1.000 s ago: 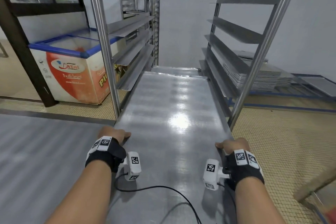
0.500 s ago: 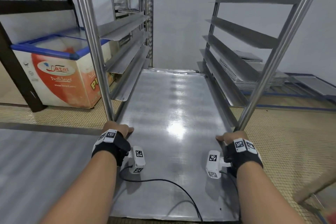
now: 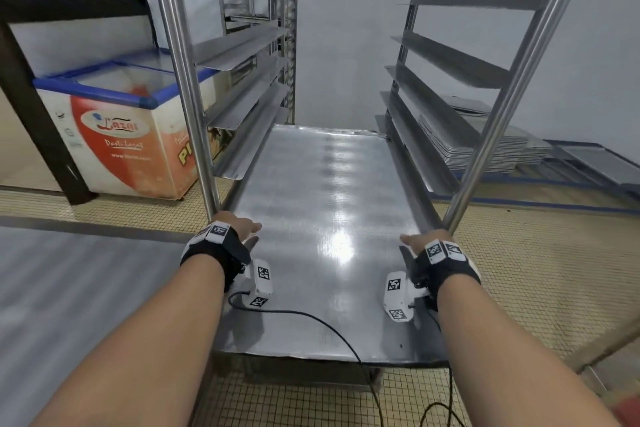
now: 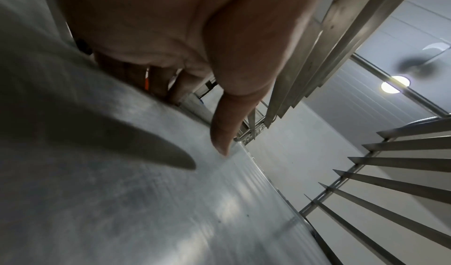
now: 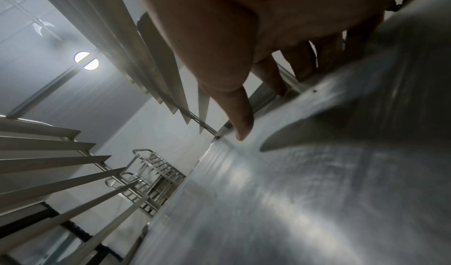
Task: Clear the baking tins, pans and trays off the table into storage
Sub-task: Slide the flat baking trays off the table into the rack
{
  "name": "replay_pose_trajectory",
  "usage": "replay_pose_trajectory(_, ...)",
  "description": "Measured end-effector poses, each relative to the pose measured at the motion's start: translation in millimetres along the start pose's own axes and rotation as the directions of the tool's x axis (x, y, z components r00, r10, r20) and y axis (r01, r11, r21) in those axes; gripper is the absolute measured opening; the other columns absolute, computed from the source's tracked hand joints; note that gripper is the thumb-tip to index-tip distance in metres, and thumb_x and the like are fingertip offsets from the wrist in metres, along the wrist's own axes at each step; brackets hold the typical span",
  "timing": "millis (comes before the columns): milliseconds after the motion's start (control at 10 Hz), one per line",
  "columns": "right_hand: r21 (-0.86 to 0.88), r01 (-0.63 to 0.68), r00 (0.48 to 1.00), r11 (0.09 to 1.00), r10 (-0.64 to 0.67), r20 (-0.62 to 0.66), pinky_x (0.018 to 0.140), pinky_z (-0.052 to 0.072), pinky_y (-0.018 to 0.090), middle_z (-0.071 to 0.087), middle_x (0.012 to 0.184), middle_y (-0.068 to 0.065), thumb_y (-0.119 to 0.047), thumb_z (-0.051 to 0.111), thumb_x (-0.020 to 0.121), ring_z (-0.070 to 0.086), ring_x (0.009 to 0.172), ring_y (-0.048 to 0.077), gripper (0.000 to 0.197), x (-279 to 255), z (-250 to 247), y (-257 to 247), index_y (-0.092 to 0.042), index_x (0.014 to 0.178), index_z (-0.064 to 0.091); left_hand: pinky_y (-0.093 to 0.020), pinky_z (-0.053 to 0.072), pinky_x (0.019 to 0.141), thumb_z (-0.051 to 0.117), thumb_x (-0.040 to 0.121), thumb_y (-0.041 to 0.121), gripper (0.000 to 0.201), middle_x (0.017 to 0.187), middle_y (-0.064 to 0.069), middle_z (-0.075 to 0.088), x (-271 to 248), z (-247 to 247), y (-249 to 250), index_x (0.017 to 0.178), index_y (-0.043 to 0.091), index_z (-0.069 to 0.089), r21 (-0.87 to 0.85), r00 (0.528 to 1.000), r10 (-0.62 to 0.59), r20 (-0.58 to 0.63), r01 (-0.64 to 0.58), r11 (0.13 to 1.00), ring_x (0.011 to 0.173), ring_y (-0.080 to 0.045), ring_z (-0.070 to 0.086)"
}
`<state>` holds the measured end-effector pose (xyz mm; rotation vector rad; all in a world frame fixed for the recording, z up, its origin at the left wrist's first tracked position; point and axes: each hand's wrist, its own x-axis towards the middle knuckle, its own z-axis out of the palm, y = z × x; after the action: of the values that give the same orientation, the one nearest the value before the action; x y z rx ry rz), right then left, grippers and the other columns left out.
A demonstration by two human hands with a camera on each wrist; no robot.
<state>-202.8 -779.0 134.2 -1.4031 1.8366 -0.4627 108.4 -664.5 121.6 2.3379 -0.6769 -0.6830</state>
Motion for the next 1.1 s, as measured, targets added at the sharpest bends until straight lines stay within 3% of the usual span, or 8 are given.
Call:
replay_pose_trajectory(100,0.065,-0.056,0.998,0.996,0.055,0.013,0.052,0.053,0.022,0.064,0.103,0.018,-0.018,0.073,0.088,0.057,0.072,0.03,0.042,-12,-9,1,0.005,0.119,0.056,-0.037,0.048,0.09,0.079,0.082,0.034,0.061,0.125,-0.023,0.064,-16,0,-1,0.122,-0.008,0.06,0.026,0.999,0.044,-0.011,-0.044,0.999,0.115,-0.036,0.062)
replay_pose_trajectory(200,0.052,-0.035,0.997,0.998,0.031,0.064,0.043,0.047,0.013,0.059,0.124,0.022,-0.02,0.073,0.088,0.058,0.07,0.031,0.06,-56,-17,-2,0.005,0.136,0.046,-0.034,0.046,0.085,0.075,0.084,0.042,0.07,0.134,-0.019,0.059,-40,-4,-1,0.131,-0.006,0.054,0.101,0.995,0.066,0.069,-0.073,0.992,0.119,-0.035,0.059)
replay_pose_trajectory(300,-0.075,0.081,0.995,0.994,-0.076,0.062,0.083,0.051,0.035,0.06,0.129,0.02,-0.032,0.079,0.081,0.062,0.105,0.035,0.07,-64,-12,8,0.005,0.133,0.05,-0.033,0.044,0.089,0.073,0.084,0.05,0.076,0.14,-0.017,0.054,-64,-5,-8,0.135,-0.001,0.051,0.181,0.984,0.107,0.142,-0.132,0.975,0.122,-0.033,0.056)
replay_pose_trajectory(500,-0.212,0.311,0.944,0.927,-0.274,0.185,0.073,0.048,0.032,0.066,0.093,0.009,-0.047,0.083,0.072,0.061,0.079,0.022,0.05,-93,-6,38,-0.005,0.094,0.065,-0.035,0.043,0.104,0.077,0.075,0.059,0.091,0.146,-0.009,0.051,-117,10,-39,0.144,0.009,0.046,0.165,0.943,0.254,0.215,-0.291,0.942,0.129,-0.027,0.052)
replay_pose_trajectory(600,-0.191,0.398,0.899,0.897,-0.34,0.275,0.096,0.043,0.032,0.058,0.134,0.003,-0.063,0.086,0.053,0.057,0.118,0.022,0.098,-108,4,64,-0.017,0.134,0.056,-0.034,0.042,0.107,0.086,0.055,0.065,0.112,0.149,-0.002,0.049,-143,13,-64,0.148,0.021,0.042,0.081,0.893,0.31,0.326,-0.353,0.932,0.132,-0.019,0.051)
replay_pose_trajectory(700,-0.381,0.552,0.828,0.742,-0.432,0.358,0.119,0.02,0.052,0.032,0.157,0.0,-0.078,0.08,0.041,0.03,0.144,0.024,0.12,-119,15,89,-0.033,0.145,0.04,-0.049,0.023,0.12,0.089,0.048,0.062,0.116,0.158,0.008,0.033,-155,20,-88,0.148,0.037,0.036,0.241,0.845,0.407,0.346,-0.5,0.832,0.147,-0.019,0.029)
replay_pose_trajectory(900,-0.644,0.627,0.731,0.438,-0.617,0.293,0.12,0.011,0.056,0.025,0.158,-0.006,-0.038,0.074,0.075,0.013,0.149,0.021,0.086,-130,29,112,-0.033,0.148,0.029,-0.054,0.016,0.12,0.074,0.074,0.009,0.084,0.16,0.01,0.031,-153,41,-101,0.147,0.033,0.04,0.566,0.807,0.552,0.209,-0.56,0.605,0.15,-0.014,0.021)
replay_pose_trajectory(1100,-0.713,0.61,0.687,0.346,-0.679,0.259,0.12,0.016,0.05,0.026,0.158,-0.006,-0.038,0.066,0.08,0.017,0.147,0.024,0.081,-121,41,116,-0.03,0.15,0.026,-0.053,0.014,0.121,0.068,0.075,0.006,0.079,0.157,0.009,0.035,-148,47,-98,0.145,0.031,0.043,0.586,0.781,0.608,0.145,-0.563,0.583,0.148,-0.016,0.025)
